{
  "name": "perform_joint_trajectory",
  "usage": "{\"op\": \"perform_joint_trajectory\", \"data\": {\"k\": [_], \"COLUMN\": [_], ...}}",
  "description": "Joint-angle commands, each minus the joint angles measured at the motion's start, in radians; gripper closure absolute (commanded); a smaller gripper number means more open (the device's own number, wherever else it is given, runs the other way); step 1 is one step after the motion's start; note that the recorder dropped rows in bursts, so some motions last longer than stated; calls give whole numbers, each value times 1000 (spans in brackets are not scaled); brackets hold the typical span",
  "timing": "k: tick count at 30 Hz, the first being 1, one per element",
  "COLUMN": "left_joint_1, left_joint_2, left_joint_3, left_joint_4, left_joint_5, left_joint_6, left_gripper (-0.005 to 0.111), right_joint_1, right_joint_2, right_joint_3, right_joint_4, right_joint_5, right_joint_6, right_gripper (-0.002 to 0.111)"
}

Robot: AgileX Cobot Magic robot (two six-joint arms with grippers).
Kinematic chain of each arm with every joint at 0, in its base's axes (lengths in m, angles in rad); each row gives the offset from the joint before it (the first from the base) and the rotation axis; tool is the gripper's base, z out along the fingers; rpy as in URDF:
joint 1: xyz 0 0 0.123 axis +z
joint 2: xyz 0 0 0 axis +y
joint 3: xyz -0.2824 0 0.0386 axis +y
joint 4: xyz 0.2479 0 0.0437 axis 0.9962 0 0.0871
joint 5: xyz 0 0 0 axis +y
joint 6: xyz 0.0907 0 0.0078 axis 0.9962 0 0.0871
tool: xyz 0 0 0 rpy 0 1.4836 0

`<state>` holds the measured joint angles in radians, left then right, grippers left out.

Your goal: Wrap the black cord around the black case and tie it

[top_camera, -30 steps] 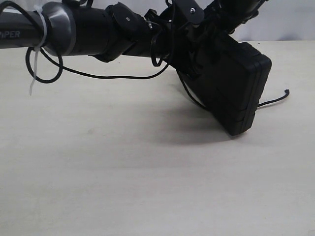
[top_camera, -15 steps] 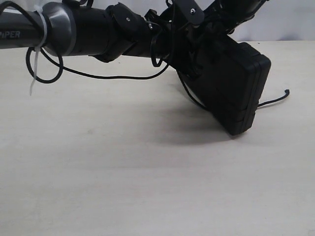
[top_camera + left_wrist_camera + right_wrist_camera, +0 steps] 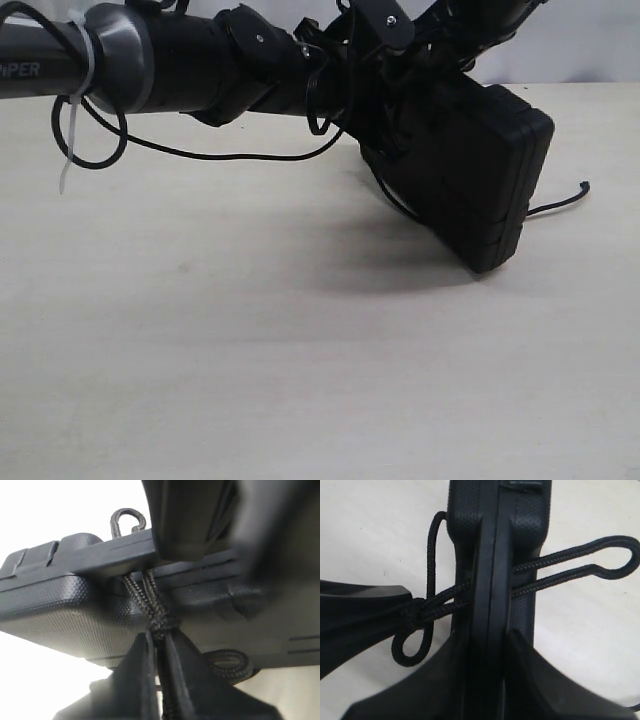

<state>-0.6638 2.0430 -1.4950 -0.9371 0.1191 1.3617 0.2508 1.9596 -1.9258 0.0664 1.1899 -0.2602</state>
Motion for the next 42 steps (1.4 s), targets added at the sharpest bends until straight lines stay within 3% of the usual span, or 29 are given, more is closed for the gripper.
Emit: {"op": "perform_joint_trajectory", "data": {"k": [1, 11, 18, 20, 23, 25, 27, 28, 29, 35, 36, 37, 38, 39, 40, 42], "left_joint_1": [0, -9, -47, -45, -45, -45, -47, -47, -47, -59, -59, -59, -59, -59, -59, -59], "left_joint_2": [24, 24, 24, 28, 49, 64, 64, 64, 64, 64, 64, 64, 64, 64, 62, 60], "left_joint_3": [4, 4, 4, 4, 4, 4, 4, 4, 4, 4, 4, 4, 4, 4, 4, 4], "left_joint_4": [-4, -19, -19, -19, 8, 8, 1, 1, 8, 24, 24, 26, 26, 28, 62, 208], "left_joint_5": [0, 9, -68, -42, -37, -84, -171, -175, -156, -133, -136, -132, -125, -119, -91, -58], "left_joint_6": [-1, -1, -1, -1, -1, -1, -1, -1, -1, -6, -6, -6, -6, -6, 2, 2], "left_gripper": [107, 107, 107, 100, 70, 65, 67, 90, 104, 106, 102, 90, 69, 59, 54, 54], "right_joint_1": [16, 16, 19, 19, 19, 19, 19, 19, 19, 19, 19, 19, 19, 19, 19, 19], "right_joint_2": [-35, -35, -35, -35, -35, -35, -35, -35, -35, -35, -35, -35, -35, -35, -35, -35], "right_joint_3": [-5, -5, 32, 34, 34, 34, 34, 34, 34, 42, 55, 71, 93, 96, 97, 97], "right_joint_4": [134, 215, 224, 224, 224, 224, 213, 213, 215, 311, 309, 303, 296, 296, 296, 284], "right_joint_5": [31, 31, 31, 31, 31, 31, 31, 31, 31, 31, 31, 31, 31, 31, 31, 31], "right_joint_6": [-14, -16, -16, -16, -16, -16, -16, -16, -16, -16, -20, -25, -34, -37, -38, -42], "right_gripper": [87, 87, 87, 87, 87, 87, 87, 87, 87, 87, 87, 87, 87, 87, 87, 87]}}
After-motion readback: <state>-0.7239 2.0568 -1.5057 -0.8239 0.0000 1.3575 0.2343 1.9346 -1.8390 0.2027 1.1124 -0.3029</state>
